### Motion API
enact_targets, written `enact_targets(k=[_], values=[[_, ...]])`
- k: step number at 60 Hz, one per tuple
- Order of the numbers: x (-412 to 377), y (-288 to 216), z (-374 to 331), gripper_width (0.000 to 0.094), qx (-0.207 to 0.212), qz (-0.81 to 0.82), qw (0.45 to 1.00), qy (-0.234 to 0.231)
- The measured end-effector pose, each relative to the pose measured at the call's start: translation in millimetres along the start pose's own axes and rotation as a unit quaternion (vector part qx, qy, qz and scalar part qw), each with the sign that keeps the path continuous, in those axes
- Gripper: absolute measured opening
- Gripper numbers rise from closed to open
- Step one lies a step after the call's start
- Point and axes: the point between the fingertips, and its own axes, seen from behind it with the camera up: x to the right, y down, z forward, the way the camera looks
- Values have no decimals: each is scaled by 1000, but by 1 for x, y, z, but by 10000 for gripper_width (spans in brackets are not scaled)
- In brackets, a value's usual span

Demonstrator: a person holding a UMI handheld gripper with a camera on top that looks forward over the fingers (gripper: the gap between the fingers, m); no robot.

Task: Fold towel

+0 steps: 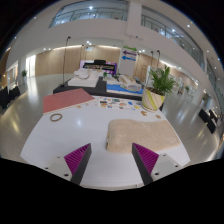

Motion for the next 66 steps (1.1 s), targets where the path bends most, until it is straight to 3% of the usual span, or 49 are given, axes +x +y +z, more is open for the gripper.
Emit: enact_targets(k=[17, 27, 28, 37, 39, 52, 66], values=[[7, 8, 121, 854, -6, 8, 1000, 1], [12, 16, 155, 828, -28, 15, 999, -3], [12, 19, 156, 786, -33, 16, 999, -3], [37, 30, 163, 77, -53, -1, 998, 37], [36, 29, 164, 43, -52, 1, 998, 32], [54, -6, 142, 22, -49, 46, 998, -19], [198, -69, 116, 28, -16, 96, 995, -3]])
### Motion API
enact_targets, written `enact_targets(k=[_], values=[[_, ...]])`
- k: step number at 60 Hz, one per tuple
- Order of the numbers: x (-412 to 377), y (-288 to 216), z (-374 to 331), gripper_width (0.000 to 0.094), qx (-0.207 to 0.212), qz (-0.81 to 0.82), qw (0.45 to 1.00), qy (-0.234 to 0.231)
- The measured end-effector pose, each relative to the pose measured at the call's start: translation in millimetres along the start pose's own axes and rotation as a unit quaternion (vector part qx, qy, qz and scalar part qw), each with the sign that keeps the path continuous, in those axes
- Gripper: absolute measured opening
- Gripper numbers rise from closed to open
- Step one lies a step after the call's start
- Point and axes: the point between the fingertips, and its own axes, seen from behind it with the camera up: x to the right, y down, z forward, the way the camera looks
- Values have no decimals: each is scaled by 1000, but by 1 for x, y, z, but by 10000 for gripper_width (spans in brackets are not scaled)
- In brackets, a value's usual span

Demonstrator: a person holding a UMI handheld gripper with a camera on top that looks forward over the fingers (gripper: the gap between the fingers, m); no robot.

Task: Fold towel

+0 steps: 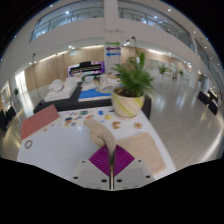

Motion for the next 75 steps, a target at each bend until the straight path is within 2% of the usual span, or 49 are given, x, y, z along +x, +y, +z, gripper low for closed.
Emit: enact_targets(k=[6, 13, 16, 23, 25, 29, 37, 44, 52, 63, 75], values=[[70, -1, 14, 27, -5, 0, 999, 32], [130, 20, 45, 33, -18, 8, 999, 51], [145, 34, 52, 87, -26, 9, 999, 47], [174, 47, 44, 871, -38, 20, 997, 57], [179, 44, 35, 820, -36, 20, 997, 59], [184, 38, 4, 852, -36, 20, 998, 54], [194, 26, -97, 849, -48, 5, 997, 60], [177, 29, -189, 855, -55, 18, 997, 49], [166, 43, -251, 848, -60, 5, 997, 49], [146, 60, -269, 855, -65, 0, 997, 45], [136, 43, -258, 854, -46, -11, 998, 39]])
